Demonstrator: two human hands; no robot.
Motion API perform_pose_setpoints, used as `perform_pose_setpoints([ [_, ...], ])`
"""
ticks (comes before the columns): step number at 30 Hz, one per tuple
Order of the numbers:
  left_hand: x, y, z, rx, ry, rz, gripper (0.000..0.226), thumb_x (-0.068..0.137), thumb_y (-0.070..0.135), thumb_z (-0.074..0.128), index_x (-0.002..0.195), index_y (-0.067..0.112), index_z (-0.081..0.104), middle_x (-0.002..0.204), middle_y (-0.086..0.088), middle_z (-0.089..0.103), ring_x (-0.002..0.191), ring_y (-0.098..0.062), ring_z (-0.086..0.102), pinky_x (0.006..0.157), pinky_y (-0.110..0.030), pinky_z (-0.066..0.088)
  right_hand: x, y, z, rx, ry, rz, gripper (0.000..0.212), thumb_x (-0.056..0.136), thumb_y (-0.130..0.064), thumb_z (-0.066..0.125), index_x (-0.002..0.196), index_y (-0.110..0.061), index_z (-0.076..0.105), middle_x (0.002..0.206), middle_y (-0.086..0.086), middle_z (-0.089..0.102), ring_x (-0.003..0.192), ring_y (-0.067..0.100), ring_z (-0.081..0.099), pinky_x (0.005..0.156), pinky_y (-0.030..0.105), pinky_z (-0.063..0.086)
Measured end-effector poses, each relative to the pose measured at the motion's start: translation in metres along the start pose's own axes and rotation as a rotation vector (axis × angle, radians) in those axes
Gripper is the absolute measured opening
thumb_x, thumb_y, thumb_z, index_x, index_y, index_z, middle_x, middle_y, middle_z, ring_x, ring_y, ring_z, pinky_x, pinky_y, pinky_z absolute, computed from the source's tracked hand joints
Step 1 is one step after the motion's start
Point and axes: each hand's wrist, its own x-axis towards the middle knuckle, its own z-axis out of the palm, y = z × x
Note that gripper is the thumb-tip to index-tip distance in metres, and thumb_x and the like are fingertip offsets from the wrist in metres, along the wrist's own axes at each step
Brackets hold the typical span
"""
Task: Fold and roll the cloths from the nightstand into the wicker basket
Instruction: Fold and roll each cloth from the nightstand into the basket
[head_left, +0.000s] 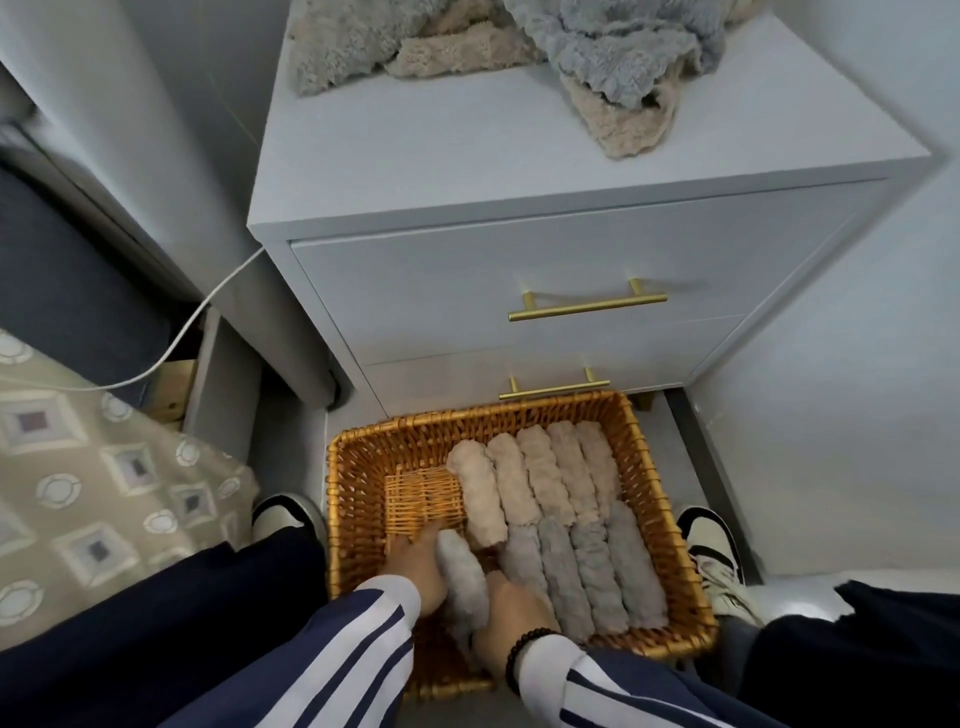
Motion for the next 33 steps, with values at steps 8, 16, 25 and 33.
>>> perform_pose_setpoints([
  [8, 0.026, 0.001, 0.023, -0.484, -0.114, -0.018, 0.045, 0.095, 0.007, 0.043, 0.137, 0.020, 0.047, 0.133, -0.014, 0.055, 0.118, -0.033, 0.055, 0.094, -0.038, 0.048, 0.018, 0.015, 0.009, 0.022, 0.031, 0.057, 0.034, 0.091, -0.029, 0.054, 0.123, -0.018, 0.055, 0.124, 0.006, 0.059, 0.113, 0.025, 0.056, 0.095, 0.033, 0.047],
  [16, 0.066, 0.008, 0.050, -0.660, -0.112, 0.051, 0.046, 0.096, 0.013, 0.049, 0.141, 0.018, 0.048, 0.139, -0.004, 0.053, 0.128, -0.024, 0.048, 0.111, -0.042, 0.038, 0.017, 0.027, 0.009, -0.147, 0.094, 0.000, 0.046, 0.094, -0.045, 0.042, 0.125, -0.012, 0.049, 0.125, 0.008, 0.054, 0.110, 0.027, 0.057, 0.087, 0.034, 0.047],
  [25, 0.078, 0.012, 0.026, -0.721, -0.091, 0.049, 0.019, 0.092, -0.001, 0.054, 0.099, 0.009, 0.068, 0.102, -0.012, 0.067, 0.097, -0.024, 0.061, 0.090, -0.027, 0.046, 0.040, 0.021, -0.012, -0.989, 0.324, -0.682, 0.024, 0.063, -0.041, 0.071, 0.077, -0.022, 0.073, 0.092, 0.002, 0.065, 0.091, 0.025, 0.057, 0.079, 0.035, 0.043],
  [33, 0.089, 0.045, -0.028, -0.625, -0.076, 0.062, 0.063, 0.096, 0.023, 0.054, 0.152, 0.016, 0.025, 0.143, -0.006, 0.042, 0.122, -0.028, 0.049, 0.087, -0.042, 0.054, 0.062, -0.003, -0.015, -1.461, -0.125, -0.869, 0.042, 0.092, -0.034, 0.055, 0.130, -0.016, 0.057, 0.144, 0.013, 0.044, 0.138, 0.034, 0.028, 0.116, 0.046, 0.018],
])
